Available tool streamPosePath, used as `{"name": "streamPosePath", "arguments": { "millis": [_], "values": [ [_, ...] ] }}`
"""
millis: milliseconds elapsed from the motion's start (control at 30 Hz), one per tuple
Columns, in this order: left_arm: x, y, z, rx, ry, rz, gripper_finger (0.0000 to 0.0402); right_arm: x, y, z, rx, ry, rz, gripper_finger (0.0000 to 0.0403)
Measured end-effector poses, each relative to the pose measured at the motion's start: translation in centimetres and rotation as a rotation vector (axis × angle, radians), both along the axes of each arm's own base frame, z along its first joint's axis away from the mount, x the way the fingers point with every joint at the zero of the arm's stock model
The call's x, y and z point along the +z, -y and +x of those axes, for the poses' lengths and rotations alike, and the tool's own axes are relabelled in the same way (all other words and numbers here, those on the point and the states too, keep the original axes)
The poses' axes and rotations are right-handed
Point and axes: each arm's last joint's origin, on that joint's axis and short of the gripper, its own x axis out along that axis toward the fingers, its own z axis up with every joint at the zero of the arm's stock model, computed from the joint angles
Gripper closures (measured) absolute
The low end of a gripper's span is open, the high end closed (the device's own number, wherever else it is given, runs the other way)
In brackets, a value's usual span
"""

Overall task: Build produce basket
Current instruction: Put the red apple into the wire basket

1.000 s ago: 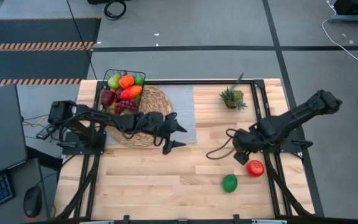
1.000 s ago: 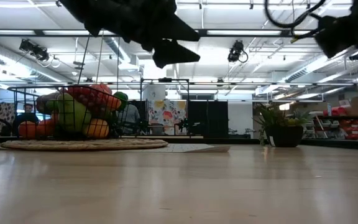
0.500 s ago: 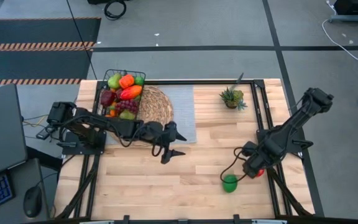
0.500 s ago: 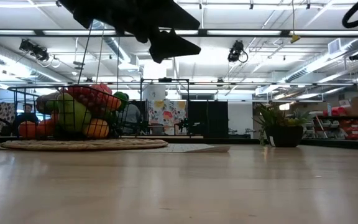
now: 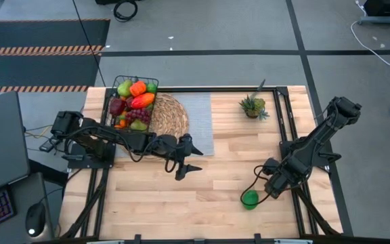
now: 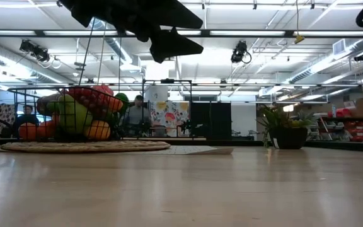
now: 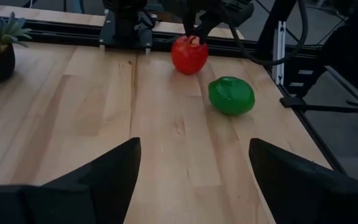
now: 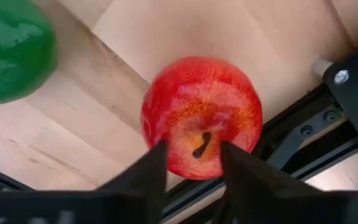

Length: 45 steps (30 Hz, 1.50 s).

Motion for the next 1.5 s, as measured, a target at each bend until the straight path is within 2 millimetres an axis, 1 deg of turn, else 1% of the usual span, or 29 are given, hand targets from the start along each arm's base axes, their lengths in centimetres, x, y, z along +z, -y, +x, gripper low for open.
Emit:
{"name": "streamPosePath", "arguments": {
  "millis": [133, 267, 333, 533, 633, 733, 900, 1033, 1133, 1233, 1333, 1400, 1500],
  "values": [
    [0.0, 0.0, 0.0, 0.000, 0.000, 0.000, 0.0097, 0.0, 0.1, 0.1, 0.011, 0.031, -0.037, 0.0323],
    [0.0, 0.1, 0.0, -0.001, -0.002, -0.003, 0.0098, -0.1, 0.3, -0.1, 0.027, 0.013, -0.057, 0.0383],
    [0.0, 0.2, 0.0, -0.005, -0.002, -0.004, 0.0099, -0.1, 0.3, -0.2, 0.032, 0.005, -0.054, 0.0392],
    [0.0, 0.8, -0.1, -0.022, -0.003, -0.007, 0.0100, 0.0, 0.3, -0.2, 0.055, 0.006, -0.040, 0.0377],
    [0.0, 1.0, -0.2, -0.027, -0.003, -0.007, 0.0100, 0.3, 0.4, 0.1, 0.055, 0.061, -0.062, 0.0388],
    [0.0, 1.1, -0.2, -0.027, -0.003, -0.005, 0.0100, 1.6, 0.4, 1.1, 0.078, 0.159, -0.094, 0.0395],
    [-0.1, 1.1, -0.2, -0.020, -0.007, -0.002, 0.0100, 4.0, 1.1, 3.3, 0.125, 0.347, -0.170, 0.0391],
    [-0.5, 1.1, -0.4, -0.013, -0.061, -0.012, 0.0100, 4.5, 2.3, 5.5, 0.167, 0.476, -0.196, 0.0392],
    [-1.0, 1.0, -0.6, -0.012, -0.108, -0.005, 0.0100, 4.7, 3.1, 7.8, 0.224, 0.596, -0.199, 0.0392],
    [-1.3, 1.0, -0.8, -0.011, -0.148, 0.002, 0.0100, 4.7, 4.2, 10.5, 0.288, 0.728, -0.221, 0.0393],
    [-1.6, 0.9, -1.2, -0.006, -0.206, 0.002, 0.0102, 4.3, 5.7, 13.1, 0.344, 0.818, -0.246, 0.0393],
    [-1.6, 0.7, -1.6, 0.008, -0.246, -0.009, 0.0103, 3.6, 6.8, 14.5, 0.374, 0.835, -0.250, 0.0393],
    [-1.2, 0.4, -2.6, 0.031, -0.315, -0.021, 0.0104, 2.3, 8.6, 15.9, 0.397, 0.805, -0.263, 0.0393]
  ]
}}
